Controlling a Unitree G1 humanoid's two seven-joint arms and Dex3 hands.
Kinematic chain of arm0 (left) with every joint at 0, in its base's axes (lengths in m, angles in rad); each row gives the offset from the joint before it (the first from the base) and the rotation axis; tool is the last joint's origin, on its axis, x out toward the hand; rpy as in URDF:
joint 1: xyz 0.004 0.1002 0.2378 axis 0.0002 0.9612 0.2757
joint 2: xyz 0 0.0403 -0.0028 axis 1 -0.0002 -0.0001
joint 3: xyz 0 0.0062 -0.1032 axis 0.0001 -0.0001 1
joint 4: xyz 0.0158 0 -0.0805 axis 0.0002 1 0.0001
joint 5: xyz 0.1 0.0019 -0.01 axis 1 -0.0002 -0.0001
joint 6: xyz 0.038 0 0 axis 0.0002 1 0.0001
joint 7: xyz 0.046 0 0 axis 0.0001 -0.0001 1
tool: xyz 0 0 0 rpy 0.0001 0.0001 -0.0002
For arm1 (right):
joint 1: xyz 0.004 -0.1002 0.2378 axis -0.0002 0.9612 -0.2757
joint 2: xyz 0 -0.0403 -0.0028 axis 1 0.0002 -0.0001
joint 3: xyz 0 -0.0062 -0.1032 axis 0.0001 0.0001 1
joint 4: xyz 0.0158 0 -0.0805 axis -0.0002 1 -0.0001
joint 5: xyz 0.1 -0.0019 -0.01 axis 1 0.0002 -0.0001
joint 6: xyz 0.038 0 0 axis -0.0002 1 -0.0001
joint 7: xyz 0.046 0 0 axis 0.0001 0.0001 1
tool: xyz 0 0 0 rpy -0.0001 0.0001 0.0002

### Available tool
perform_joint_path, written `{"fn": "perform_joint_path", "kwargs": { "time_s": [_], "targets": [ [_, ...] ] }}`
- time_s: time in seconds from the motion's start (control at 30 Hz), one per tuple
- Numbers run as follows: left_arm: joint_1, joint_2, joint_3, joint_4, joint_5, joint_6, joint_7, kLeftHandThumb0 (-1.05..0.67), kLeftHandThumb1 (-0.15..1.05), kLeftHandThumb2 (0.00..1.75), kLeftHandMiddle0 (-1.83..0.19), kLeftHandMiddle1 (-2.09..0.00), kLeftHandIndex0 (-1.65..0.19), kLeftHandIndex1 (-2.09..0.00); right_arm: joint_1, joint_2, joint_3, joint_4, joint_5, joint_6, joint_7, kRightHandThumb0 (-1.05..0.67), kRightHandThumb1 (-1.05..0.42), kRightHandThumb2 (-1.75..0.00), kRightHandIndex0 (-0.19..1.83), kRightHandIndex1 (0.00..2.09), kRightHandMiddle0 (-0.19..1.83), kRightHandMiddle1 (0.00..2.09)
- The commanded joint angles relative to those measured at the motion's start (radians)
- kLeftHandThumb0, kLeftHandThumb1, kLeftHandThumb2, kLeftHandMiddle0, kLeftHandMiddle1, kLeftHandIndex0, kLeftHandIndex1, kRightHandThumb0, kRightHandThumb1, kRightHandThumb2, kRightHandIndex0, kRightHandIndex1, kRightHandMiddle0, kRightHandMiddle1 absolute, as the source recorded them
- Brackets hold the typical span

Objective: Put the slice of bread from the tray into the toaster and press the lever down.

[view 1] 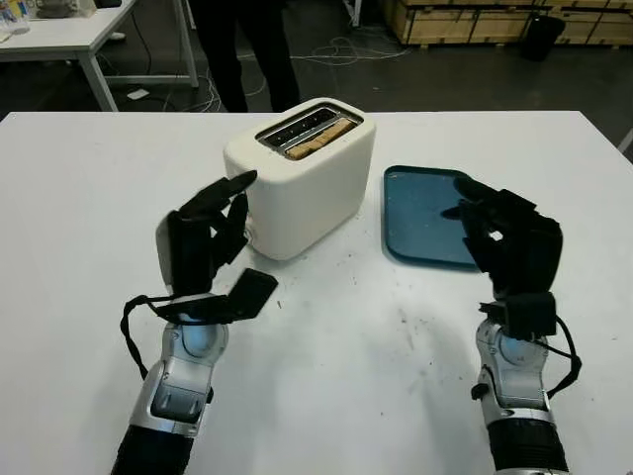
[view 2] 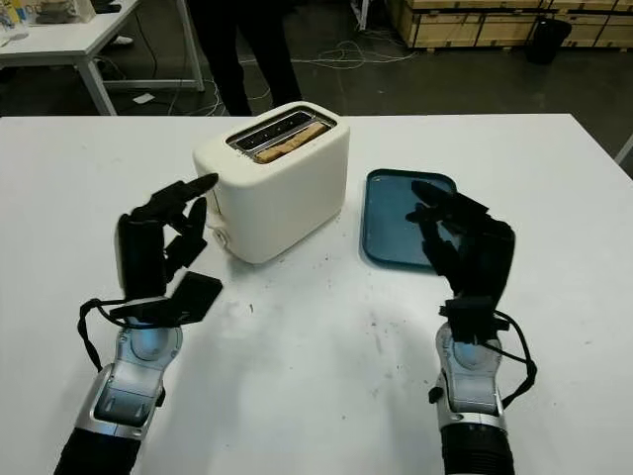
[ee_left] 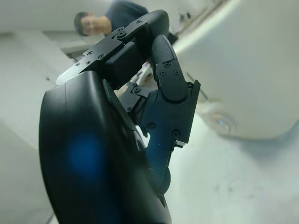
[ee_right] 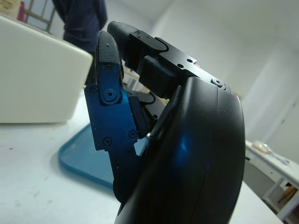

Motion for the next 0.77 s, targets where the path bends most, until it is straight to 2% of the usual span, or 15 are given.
{"fn": "perform_joint_path", "kwargs": {
  "time_s": [0.0, 0.07, 0.1, 0.13, 0.17, 0.2, 0.27, 0.37, 0.4, 0.5, 0.73],
  "targets": [
    [-0.007, -0.009, 0.020, -0.042, -0.041, -0.014, -0.030, -0.41, 0.92, 0.45, -0.59, -1.75, -0.97, -0.12, -0.026, 0.009, 0.001, 0.020, 0.020, 0.015, 0.004, -0.50, -0.92, -0.23, 0.78, 1.06, 1.12, 0.00],
    [-0.005, -0.013, 0.035, -0.056, -0.084, -0.022, -0.062, -0.42, 0.92, 0.42, -0.53, -1.73, -0.95, -0.15, -0.043, 0.015, 0.000, 0.052, 0.043, 0.023, 0.015, -0.49, -0.92, -0.22, 0.78, 1.04, 1.10, 0.00],
    [-0.002, -0.017, 0.040, -0.061, -0.100, -0.021, -0.076, -0.41, 0.92, 0.41, -0.52, -1.68, -0.88, -0.28, -0.053, 0.020, -0.002, 0.069, 0.054, 0.029, 0.017, -0.48, -0.92, -0.20, 0.81, 1.01, 1.10, 0.00],
    [0.002, -0.019, 0.044, -0.062, -0.110, -0.022, -0.085, -0.41, 0.92, 0.39, -0.53, -1.65, -0.76, -0.51, -0.062, 0.024, -0.003, 0.082, 0.062, 0.031, 0.017, -0.48, -0.92, -0.20, 0.82, 1.00, 1.11, 0.00],
    [0.007, -0.020, 0.048, -0.055, -0.123, -0.033, -0.097, -0.40, 0.92, 0.38, -0.53, -1.62, -0.59, -0.84, -0.073, 0.027, -0.004, 0.098, 0.064, 0.035, 0.012, -0.48, -0.92, -0.19, 0.84, 0.99, 1.12, 0.01],
    [0.012, -0.021, 0.051, -0.048, -0.135, -0.043, -0.108, -0.40, 0.92, 0.38, -0.51, -1.62, -0.50, -1.01, -0.084, 0.029, -0.005, 0.115, 0.062, 0.039, 0.006, -0.48, -0.92, -0.18, 0.84, 0.99, 1.12, 0.01],
    [0.022, -0.027, 0.056, -0.033, -0.146, -0.053, -0.116, -0.41, 0.92, 0.38, -0.51, -1.65, -0.40, -1.26, -0.107, 0.028, -0.007, 0.151, 0.050, 0.046, -0.007, -0.49, -0.92, -0.18, 0.87, 0.99, 1.15, 0.03],
    [0.038, -0.052, 0.065, -0.007, -0.153, -0.064, -0.102, -0.40, 0.92, 0.38, -0.53, -1.72, -0.34, -1.48, -0.131, 0.030, -0.008, 0.193, 0.052, 0.043, -0.010, -0.50, -0.92, -0.18, 0.88, 0.99, 1.17, 0.03],
    [0.043, -0.062, 0.069, 0.004, -0.153, -0.067, -0.095, -0.39, 0.92, 0.40, -0.57, -1.73, -0.32, -1.61, -0.136, 0.032, -0.009, 0.203, 0.055, 0.039, -0.010, -0.48, -0.92, -0.18, 0.88, 0.99, 1.18, 0.04],
    [0.055, -0.080, 0.078, 0.027, -0.140, -0.079, -0.079, -0.39, 0.92, 0.42, -0.63, -1.74, -0.31, -1.73, -0.132, 0.039, -0.008, 0.197, 0.059, 0.044, -0.014, -0.46, -0.92, -0.19, 0.84, 1.10, 1.18, 0.04],
    [0.047, -0.089, 0.086, 0.047, -0.129, -0.092, -0.075, -0.39, 0.92, 0.43, -0.63, -1.75, -0.29, -1.75, -0.098, 0.050, -0.009, 0.129, 0.052, 0.092, -0.028, -0.48, -0.92, -0.18, 0.79, 1.20, 1.18, 0.04]
  ]
}}
